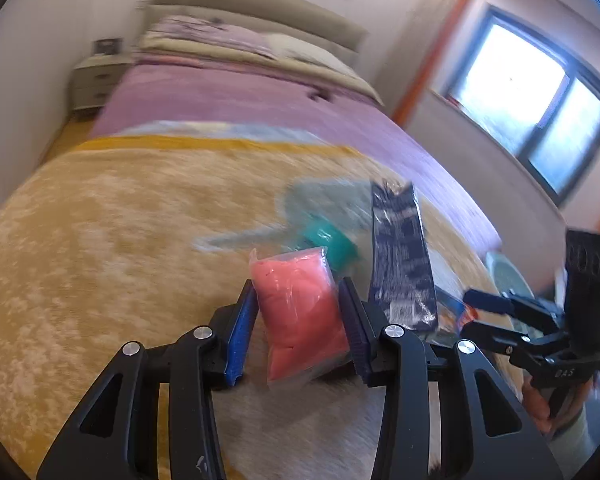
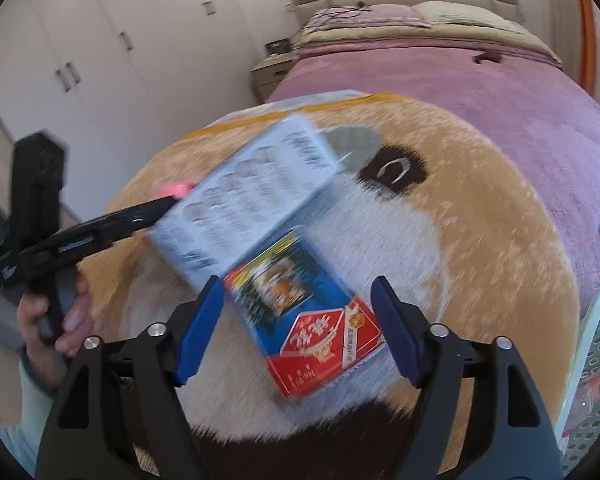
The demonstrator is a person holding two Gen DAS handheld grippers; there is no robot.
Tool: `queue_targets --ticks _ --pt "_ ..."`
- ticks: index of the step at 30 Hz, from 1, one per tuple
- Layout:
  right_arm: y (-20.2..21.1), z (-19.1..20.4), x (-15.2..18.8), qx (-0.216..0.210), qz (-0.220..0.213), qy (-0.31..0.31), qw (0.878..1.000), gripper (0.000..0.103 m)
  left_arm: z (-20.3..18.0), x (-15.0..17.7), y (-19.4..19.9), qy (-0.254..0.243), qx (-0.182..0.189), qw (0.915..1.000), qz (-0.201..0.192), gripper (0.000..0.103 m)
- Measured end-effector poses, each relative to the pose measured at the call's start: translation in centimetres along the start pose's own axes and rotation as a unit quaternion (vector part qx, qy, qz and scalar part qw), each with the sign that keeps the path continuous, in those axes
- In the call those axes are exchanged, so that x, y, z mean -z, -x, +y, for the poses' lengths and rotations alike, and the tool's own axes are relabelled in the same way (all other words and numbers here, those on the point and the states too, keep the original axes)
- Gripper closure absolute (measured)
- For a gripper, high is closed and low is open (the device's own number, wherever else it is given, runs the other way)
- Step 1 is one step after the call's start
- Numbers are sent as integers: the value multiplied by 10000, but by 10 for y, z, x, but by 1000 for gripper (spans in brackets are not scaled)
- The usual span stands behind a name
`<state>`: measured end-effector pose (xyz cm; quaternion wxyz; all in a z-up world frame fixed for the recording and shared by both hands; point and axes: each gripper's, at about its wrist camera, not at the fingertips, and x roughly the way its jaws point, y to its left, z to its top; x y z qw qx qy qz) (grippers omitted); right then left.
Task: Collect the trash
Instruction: 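Grasp the pink bag with the left gripper while the right grasps the tiger-print box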
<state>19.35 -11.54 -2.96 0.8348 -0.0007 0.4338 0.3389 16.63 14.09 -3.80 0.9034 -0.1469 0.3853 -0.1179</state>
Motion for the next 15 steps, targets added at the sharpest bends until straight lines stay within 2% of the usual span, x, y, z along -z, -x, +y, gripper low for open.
queue_targets --ticks 4,8,11,13,14,15 --pt "6 16 17 52 -6 251 9997 21 -13 6 -1 -244 -88 9996 64 64" --pt "1 36 27 522 -33 622 9967 21 -10 9 6 -107 74 9999 40 64" --pt "-5 52 33 1098 -39 931 9896 22 -10 15 11 -41 139 9999 32 64" --pt "-7 58 38 1424 -57 1046 9843 33 -10 18 15 -2 194 9998 20 64" --pt "-8 60 40 1508 -41 1101 9824 43 -11 19 17 11 195 9998 11 64" --pt "-6 61 42 1513 -58 1103 9823 43 -12 21 19 11 185 9998 4 64"
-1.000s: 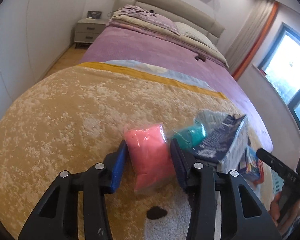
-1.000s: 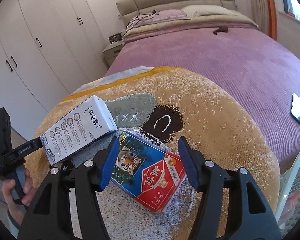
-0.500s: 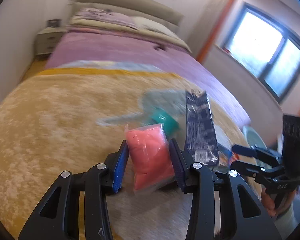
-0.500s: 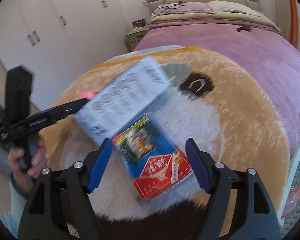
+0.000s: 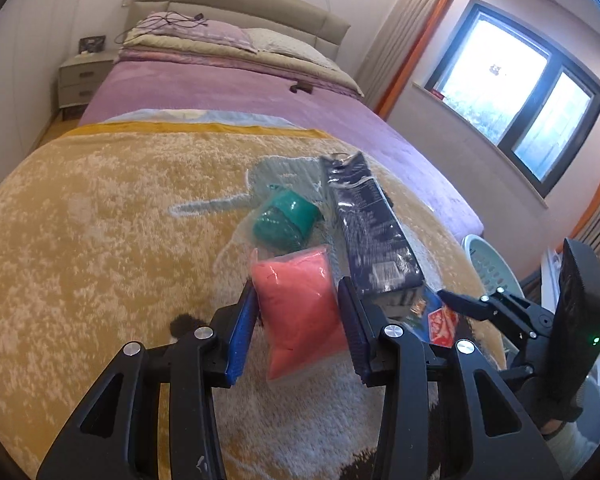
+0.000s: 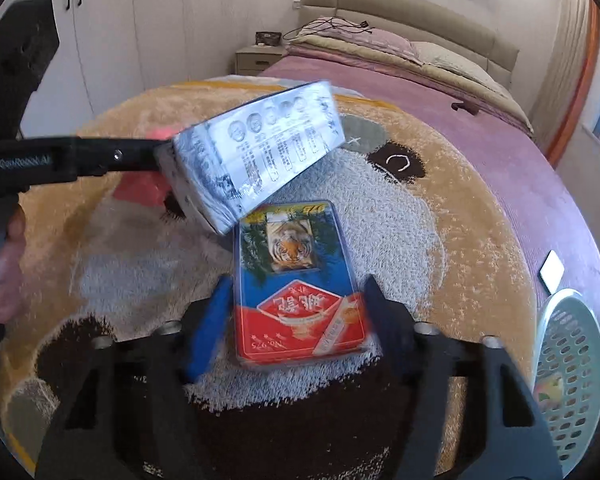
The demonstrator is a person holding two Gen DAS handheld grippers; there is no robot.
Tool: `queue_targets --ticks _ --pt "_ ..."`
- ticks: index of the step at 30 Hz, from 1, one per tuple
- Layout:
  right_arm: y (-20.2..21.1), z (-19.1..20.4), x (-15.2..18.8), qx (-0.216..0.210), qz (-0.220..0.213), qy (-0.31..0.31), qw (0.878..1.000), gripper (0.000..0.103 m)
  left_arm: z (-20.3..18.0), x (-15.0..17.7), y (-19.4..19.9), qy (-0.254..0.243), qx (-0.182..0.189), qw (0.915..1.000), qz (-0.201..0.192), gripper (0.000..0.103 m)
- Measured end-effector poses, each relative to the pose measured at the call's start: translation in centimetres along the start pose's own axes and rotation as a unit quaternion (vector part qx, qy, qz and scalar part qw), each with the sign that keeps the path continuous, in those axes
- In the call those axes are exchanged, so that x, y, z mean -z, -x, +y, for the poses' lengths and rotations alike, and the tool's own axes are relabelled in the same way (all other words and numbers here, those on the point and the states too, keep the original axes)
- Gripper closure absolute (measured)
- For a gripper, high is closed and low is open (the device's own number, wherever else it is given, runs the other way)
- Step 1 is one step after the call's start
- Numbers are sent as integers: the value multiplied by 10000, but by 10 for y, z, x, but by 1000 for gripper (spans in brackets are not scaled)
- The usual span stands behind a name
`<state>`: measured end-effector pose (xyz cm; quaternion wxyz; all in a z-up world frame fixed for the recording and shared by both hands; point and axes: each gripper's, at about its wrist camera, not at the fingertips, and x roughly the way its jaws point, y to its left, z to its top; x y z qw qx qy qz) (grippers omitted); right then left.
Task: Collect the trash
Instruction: 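Grasp the pink bag with the left gripper while the right grasps the tiger-print box, then carry the pink bag and tiger-print box over the basket and release both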
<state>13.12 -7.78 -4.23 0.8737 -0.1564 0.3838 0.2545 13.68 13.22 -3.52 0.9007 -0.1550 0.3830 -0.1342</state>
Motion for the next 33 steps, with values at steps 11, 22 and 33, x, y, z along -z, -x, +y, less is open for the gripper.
queue_targets --ticks 11,22,33 --pt "47 -38 39 218 -372 -731 9964 44 -31 23 23 -237 118 9996 -87 64" --pt "107 -107 75 672 -786 -1693 9801 44 -113 40 35 -872 385 9954 -119 64" --pt "148 -190 123 1188 -1054 -2512 9548 44 -209 36 -3 -1401 595 9883 108 64"
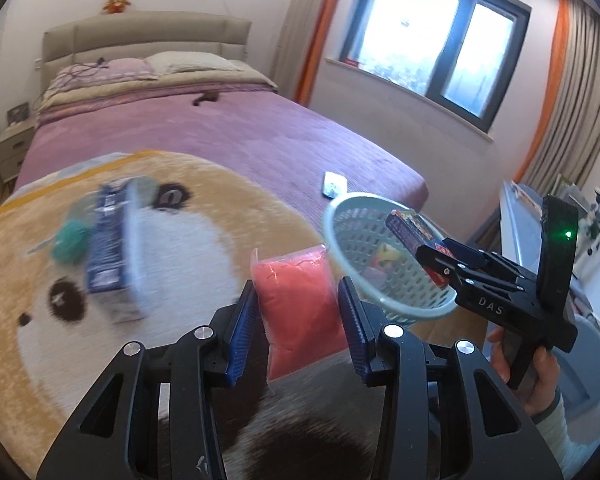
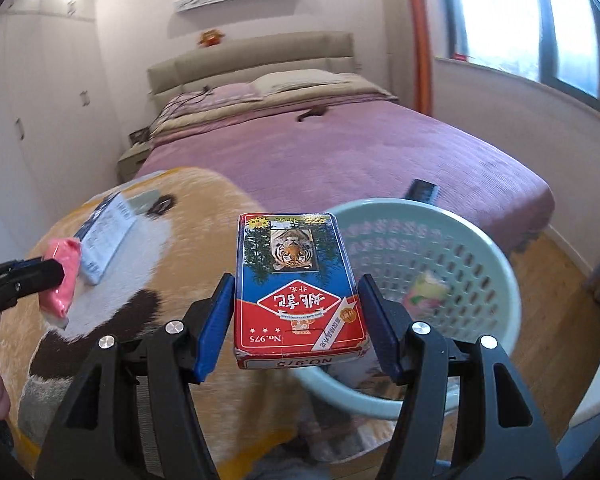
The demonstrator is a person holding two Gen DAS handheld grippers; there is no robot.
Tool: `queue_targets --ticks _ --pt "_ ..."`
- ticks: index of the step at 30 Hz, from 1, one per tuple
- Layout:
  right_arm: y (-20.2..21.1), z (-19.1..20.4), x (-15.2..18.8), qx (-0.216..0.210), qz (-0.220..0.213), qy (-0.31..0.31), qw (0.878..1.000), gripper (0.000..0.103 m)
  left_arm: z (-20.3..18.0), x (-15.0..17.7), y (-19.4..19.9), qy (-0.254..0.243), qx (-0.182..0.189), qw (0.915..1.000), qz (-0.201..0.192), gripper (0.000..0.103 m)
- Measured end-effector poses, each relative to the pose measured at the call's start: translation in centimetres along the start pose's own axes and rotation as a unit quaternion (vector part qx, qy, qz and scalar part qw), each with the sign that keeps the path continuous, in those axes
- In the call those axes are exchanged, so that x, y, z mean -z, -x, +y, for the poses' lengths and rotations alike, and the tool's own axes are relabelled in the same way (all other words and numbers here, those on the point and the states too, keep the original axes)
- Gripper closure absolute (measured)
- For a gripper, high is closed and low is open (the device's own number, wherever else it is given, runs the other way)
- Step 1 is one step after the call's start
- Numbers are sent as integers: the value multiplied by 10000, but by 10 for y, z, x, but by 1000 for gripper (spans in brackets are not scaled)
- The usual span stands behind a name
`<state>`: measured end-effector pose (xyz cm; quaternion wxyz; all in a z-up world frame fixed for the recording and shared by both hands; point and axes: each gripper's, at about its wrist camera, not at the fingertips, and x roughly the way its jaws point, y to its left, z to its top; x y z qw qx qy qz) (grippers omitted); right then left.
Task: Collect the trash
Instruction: 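Carry the pink bag and tiger-print box over the basket and release both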
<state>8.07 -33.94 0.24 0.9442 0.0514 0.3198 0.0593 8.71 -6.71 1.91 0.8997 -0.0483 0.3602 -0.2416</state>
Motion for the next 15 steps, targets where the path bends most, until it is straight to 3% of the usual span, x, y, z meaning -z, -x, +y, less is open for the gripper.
queue_targets --ticks 10,15 --pt "-20 -82 -7 21 64 -948 9955 44 -60 -25 -87 -173 440 9977 493 64" --pt "-36 -111 -4 -2 220 -1421 9896 44 -72 -28 -135 -155 737 9915 1056 64"
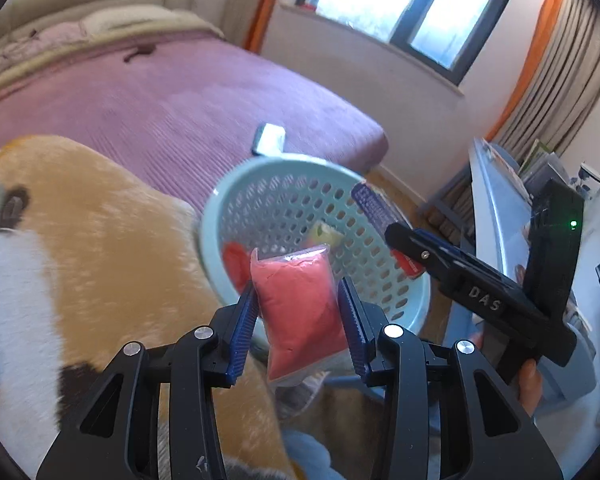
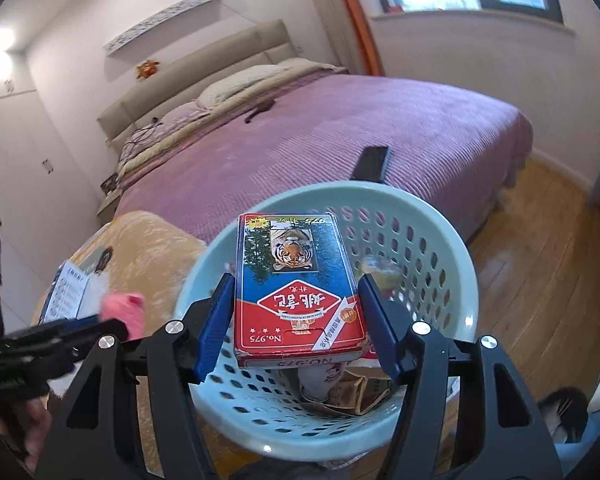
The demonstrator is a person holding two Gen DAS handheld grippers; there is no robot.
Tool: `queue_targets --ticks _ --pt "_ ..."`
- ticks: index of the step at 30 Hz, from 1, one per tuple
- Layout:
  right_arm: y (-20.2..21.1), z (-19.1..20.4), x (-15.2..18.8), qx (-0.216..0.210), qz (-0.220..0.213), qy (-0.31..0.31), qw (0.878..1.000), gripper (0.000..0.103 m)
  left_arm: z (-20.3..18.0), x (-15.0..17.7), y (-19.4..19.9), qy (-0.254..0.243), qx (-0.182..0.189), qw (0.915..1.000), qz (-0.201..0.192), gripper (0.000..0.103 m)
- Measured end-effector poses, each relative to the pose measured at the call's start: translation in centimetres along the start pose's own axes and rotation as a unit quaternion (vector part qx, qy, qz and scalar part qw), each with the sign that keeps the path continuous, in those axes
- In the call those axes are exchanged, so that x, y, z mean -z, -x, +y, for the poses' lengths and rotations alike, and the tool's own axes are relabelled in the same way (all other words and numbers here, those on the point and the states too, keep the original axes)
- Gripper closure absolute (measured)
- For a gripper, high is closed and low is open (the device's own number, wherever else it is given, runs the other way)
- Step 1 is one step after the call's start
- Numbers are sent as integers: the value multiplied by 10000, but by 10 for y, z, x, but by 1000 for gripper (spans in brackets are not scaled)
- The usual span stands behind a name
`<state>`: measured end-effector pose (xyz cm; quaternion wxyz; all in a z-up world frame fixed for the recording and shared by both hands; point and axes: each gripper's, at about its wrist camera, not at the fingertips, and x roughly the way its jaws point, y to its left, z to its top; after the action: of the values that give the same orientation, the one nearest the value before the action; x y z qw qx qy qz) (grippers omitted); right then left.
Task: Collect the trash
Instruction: 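Carry the pink bag and tiger-print box over the basket and release both, then grasp the teal packet with the left gripper while the right grasps the dark blue carton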
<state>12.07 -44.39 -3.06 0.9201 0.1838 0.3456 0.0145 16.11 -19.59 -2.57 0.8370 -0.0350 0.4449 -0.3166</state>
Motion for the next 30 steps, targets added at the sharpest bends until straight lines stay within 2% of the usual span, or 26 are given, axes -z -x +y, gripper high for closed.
queue_targets --ticks 4,5,6,8,14,19,25,30 --pt "-8 -12 1 25 17 -169 9999 42 3 -4 -20 102 131 9998 119 63" --pt "-9 -14 1 40 28 -212 9998 41 2 -4 -22 94 153 9998 83 56" --pt "-10 -17 1 49 55 -286 9996 39 -1 -4 -22 55 139 9999 36 44" --pt "-12 -22 3 54 94 -376 9992 37 -6 -4 -19 -22 34 9999 -142 35" --pt "-10 -26 9 38 119 -454 9989 37 -7 -1 -3 -33 130 9993 -335 35" --pt "-5 -8 13 -37 92 -259 9996 37 4 7 19 143 125 9982 -561 35" --pt "2 37 14 -307 63 113 9994 37 28 21 62 564 540 9924 -948 35" --pt "2 96 22 -642 101 633 9959 37 51 36 118 642 183 9866 -1491 37"
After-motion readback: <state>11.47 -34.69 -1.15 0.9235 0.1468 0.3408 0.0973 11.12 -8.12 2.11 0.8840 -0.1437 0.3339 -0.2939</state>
